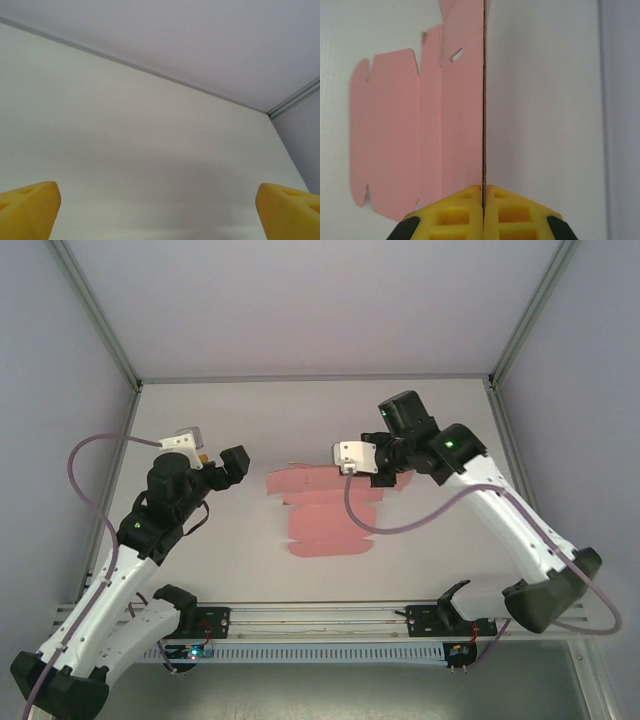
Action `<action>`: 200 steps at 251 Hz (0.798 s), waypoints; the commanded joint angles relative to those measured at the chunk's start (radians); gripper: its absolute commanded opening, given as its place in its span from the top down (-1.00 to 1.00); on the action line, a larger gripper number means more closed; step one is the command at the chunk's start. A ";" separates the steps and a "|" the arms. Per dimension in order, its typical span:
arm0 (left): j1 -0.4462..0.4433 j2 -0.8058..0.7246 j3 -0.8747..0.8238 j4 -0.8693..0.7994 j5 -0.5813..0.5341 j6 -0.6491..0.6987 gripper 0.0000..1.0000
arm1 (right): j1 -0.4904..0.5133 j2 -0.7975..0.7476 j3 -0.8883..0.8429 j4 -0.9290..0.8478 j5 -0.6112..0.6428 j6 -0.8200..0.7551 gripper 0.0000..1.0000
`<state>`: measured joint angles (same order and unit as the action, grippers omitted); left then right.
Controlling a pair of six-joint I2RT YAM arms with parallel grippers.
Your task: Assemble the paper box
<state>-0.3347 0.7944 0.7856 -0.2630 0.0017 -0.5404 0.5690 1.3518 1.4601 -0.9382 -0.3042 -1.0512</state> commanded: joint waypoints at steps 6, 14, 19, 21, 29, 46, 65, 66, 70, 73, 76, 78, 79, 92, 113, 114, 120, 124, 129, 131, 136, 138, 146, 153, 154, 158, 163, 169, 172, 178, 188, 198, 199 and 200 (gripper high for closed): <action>-0.009 0.060 0.030 0.066 0.095 0.107 -1.00 | -0.026 0.050 -0.053 0.112 -0.046 -0.035 1.00; -0.009 0.083 0.037 0.090 0.130 0.131 -1.00 | -0.026 0.064 -0.069 0.131 -0.042 -0.053 1.00; -0.009 0.101 0.041 0.102 0.141 0.135 -1.00 | -0.026 0.068 -0.082 0.153 -0.036 -0.058 1.00; -0.009 0.107 0.044 0.106 0.143 0.135 -1.00 | -0.025 0.071 -0.089 0.162 -0.034 -0.060 1.00; -0.009 0.136 0.059 0.113 0.151 0.132 -1.00 | -0.026 0.075 -0.116 0.200 -0.026 -0.086 1.00; -0.009 0.211 0.102 0.113 0.165 0.134 -1.00 | -0.019 0.076 -0.188 0.318 0.023 -0.092 1.00; -0.009 0.290 0.138 0.122 0.226 0.163 -1.00 | -0.017 0.073 -0.247 0.440 0.063 -0.067 1.00; -0.009 0.294 0.140 0.123 0.233 0.168 -1.00 | -0.018 0.073 -0.248 0.444 0.062 -0.066 1.00; -0.009 0.309 0.144 0.133 0.264 0.194 -1.00 | -0.018 0.073 -0.256 0.455 0.057 -0.063 1.00; -0.009 0.320 0.146 0.140 0.295 0.216 -1.00 | -0.020 0.073 -0.260 0.460 0.052 -0.063 1.00; -0.009 0.331 0.149 0.148 0.328 0.239 -1.00 | -0.022 0.073 -0.263 0.464 0.045 -0.063 1.00; -0.009 0.339 0.151 0.152 0.351 0.258 -1.00 | -0.023 0.074 -0.265 0.465 0.039 -0.063 1.00; -0.009 0.342 0.152 0.154 0.362 0.267 -1.00 | -0.023 0.074 -0.266 0.465 0.037 -0.063 1.00; -0.011 0.387 0.175 0.160 0.513 0.382 -1.00 | -0.029 0.077 -0.276 0.476 0.006 -0.060 1.00; -0.019 0.446 0.195 0.166 0.662 0.538 -1.00 | -0.037 0.093 -0.280 0.488 -0.014 -0.063 1.00; -0.021 0.448 0.196 0.166 0.666 0.544 -1.00 | -0.038 0.095 -0.280 0.488 -0.014 -0.062 1.00; -0.023 0.463 0.202 0.164 0.677 0.571 -1.00 | -0.040 0.102 -0.283 0.497 -0.016 -0.063 1.00; -0.027 0.474 0.210 0.159 0.687 0.588 -1.00 | -0.042 0.108 -0.282 0.501 -0.018 -0.064 1.00; -0.030 0.487 0.219 0.145 0.695 0.611 -1.00 | -0.045 0.113 -0.283 0.509 -0.016 -0.064 1.00; -0.030 0.492 0.224 0.140 0.701 0.618 -1.00 | -0.046 0.116 -0.282 0.512 -0.014 -0.063 1.00; -0.032 0.506 0.238 0.118 0.704 0.639 -0.97 | -0.048 0.122 -0.282 0.517 -0.009 -0.060 1.00; -0.035 0.513 0.245 0.109 0.705 0.647 -0.96 | -0.049 0.124 -0.282 0.519 -0.009 -0.062 1.00; -0.039 0.532 0.270 0.069 0.713 0.683 -0.89 | -0.053 0.133 -0.275 0.513 -0.007 -0.062 1.00; -0.044 0.551 0.293 0.032 0.715 0.716 -0.83 | -0.054 0.140 -0.269 0.505 -0.007 -0.063 1.00; -0.045 0.553 0.295 0.027 0.715 0.721 -0.83 | -0.055 0.141 -0.269 0.504 -0.007 -0.063 1.00; -0.049 0.563 0.308 0.006 0.713 0.742 -0.79 | -0.055 0.143 -0.265 0.500 -0.006 -0.063 1.00; -0.055 0.576 0.322 -0.018 0.707 0.767 -0.73 | -0.056 0.147 -0.261 0.495 -0.007 -0.062 1.00; -0.063 0.589 0.338 -0.039 0.696 0.791 -0.67 | -0.056 0.147 -0.257 0.484 -0.011 -0.065 1.00; -0.065 0.595 0.344 -0.049 0.695 0.803 -0.64 | -0.056 0.148 -0.255 0.478 -0.015 -0.067 1.00; -0.071 0.607 0.357 -0.067 0.688 0.825 -0.58 | -0.057 0.148 -0.253 0.469 -0.022 -0.070 1.00; -0.078 0.626 0.375 -0.086 0.677 0.852 -0.41 | -0.058 0.147 -0.251 0.467 -0.029 -0.065 1.00; -0.083 0.642 0.389 -0.098 0.669 0.864 -0.26 | -0.060 0.144 -0.250 0.457 -0.039 -0.068 1.00; -0.084 0.643 0.390 -0.100 0.667 0.865 -0.25 | -0.060 0.144 -0.249 0.456 -0.040 -0.067 1.00; -0.084 0.645 0.392 -0.102 0.666 0.867 -0.24 | -0.060 0.144 -0.248 0.456 -0.040 -0.068 1.00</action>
<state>-0.3935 1.4048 1.1194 -0.2527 0.6460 0.1555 0.5186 1.4994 1.1870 -0.4667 -0.2901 -1.1072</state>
